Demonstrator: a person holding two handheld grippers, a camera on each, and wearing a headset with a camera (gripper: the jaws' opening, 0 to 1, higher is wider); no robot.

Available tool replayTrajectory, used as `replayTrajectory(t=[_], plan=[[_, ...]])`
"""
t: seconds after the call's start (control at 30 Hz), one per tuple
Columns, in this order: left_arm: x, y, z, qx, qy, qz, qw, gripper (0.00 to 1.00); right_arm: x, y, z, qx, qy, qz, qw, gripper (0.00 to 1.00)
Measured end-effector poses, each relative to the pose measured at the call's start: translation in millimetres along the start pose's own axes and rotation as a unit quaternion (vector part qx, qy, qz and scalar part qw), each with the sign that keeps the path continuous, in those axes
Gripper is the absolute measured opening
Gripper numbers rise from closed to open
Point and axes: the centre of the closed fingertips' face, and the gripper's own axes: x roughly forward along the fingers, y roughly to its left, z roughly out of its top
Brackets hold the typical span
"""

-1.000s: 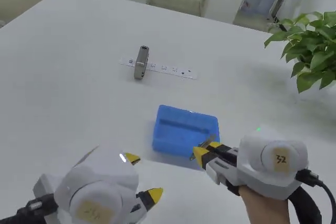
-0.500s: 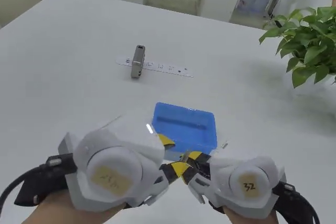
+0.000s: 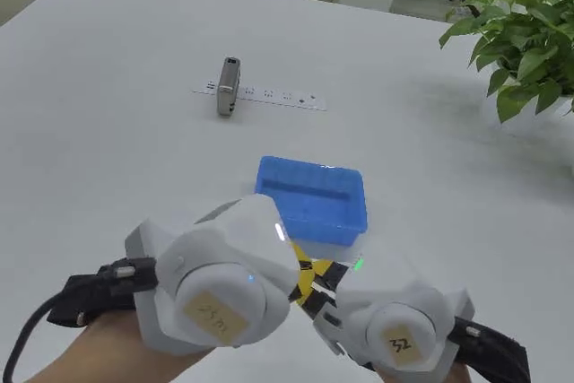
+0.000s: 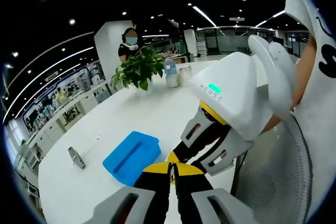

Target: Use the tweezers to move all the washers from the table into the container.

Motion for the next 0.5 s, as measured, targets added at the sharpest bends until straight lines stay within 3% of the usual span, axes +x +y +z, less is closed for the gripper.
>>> replayTrajectory(t=[0.13,0.23,0.4,0.5], plan=[[2.3,-3.4,-2.9,0.018,-0.002,-0.015,0.9997,0.00,-2.2,-0.6,-5.1,-0.018,0.010,-0.007,0.9998,0.04],[4.8,-4.9,-4.6,0.010,-0.014,-0.026,0.9995,0.00,-1.7,-1.5,-9.3,-0.027,0.015,-0.011,0.9995,0.04],[14.3,-6.6,-22.1,0.015,0.001,-0.061,0.9981,0.00,3.2,-0.7,-28.9,-0.060,0.047,-0.017,0.9969,0.05],[21.0,-12.2,-35.9,0.009,0.014,-0.097,0.9952,0.00,6.6,3.9,-39.9,-0.067,0.059,-0.013,0.9959,0.05]])
